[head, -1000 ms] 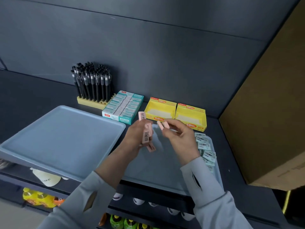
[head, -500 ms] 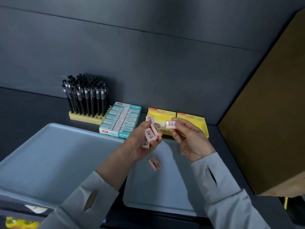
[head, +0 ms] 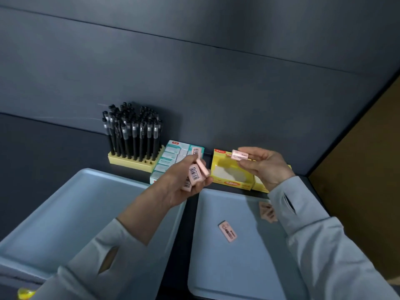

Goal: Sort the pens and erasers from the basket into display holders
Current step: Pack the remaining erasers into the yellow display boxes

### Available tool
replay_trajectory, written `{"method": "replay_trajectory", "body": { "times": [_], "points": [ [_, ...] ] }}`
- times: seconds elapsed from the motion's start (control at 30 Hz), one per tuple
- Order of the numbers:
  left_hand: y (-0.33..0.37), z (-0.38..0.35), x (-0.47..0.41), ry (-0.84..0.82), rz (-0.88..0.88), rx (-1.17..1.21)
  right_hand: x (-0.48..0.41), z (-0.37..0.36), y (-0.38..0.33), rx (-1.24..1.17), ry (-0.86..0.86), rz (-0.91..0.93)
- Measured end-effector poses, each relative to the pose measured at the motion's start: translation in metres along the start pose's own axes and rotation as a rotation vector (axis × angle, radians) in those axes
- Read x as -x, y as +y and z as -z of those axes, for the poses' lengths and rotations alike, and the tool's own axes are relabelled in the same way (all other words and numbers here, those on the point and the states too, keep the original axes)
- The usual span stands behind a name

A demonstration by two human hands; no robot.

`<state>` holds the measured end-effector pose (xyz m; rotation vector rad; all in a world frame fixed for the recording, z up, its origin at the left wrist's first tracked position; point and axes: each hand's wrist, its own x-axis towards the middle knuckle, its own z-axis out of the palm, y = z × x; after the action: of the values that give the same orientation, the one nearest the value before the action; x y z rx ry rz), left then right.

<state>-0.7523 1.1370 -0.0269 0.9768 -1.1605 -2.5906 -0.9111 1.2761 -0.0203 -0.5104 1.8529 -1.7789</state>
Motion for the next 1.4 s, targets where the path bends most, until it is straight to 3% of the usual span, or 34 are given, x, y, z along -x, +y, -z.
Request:
{"method": "replay_trajectory", "body": {
  "times": [0.23, 0.5, 0.6, 0.87, 1.0, 1.17, 1.33, 1.4],
  "points": [
    [0.008, 0.008, -0.004, -0.013, -0.033, -0.044, -0.043, -0.011, 0.015, 0.532, 0.071, 0.069],
    [0.01, 0.012, -0.007, -0.027, -0.065, -0.036, -0.059, -0.033, 0.047, 0.597, 0.24, 0.013],
    [0.01, 0.011, -0.006, -0.047, -0.086, -0.065, -0.056, -0.04, 0.053, 0.7, 0.285, 0.086],
    [0.007, 0.003, -0.004, -0.093, -0.13, -0.128, -0.056, -0.049, 0.066, 1.044, 0.186, 0.193],
    [0.004, -0.001, -0.003, -0.119, -0.146, -0.128, -0.05, -0.047, 0.064, 1.003, 0.237, 0.198],
    [0.003, 0.002, -0.002, -0.091, -0.169, -0.1, -0.049, -0.045, 0.066, 0.7, 0.335, 0.077],
    [0.0, 0.007, -0.003, -0.101, -0.18, -0.135, -0.05, -0.04, 0.058, 0.866, 0.183, 0.053],
    [-0.001, 0.008, -0.003, -0.118, -0.177, -0.19, -0.047, -0.039, 0.044, 0.808, 0.18, 0.084]
  ]
}}
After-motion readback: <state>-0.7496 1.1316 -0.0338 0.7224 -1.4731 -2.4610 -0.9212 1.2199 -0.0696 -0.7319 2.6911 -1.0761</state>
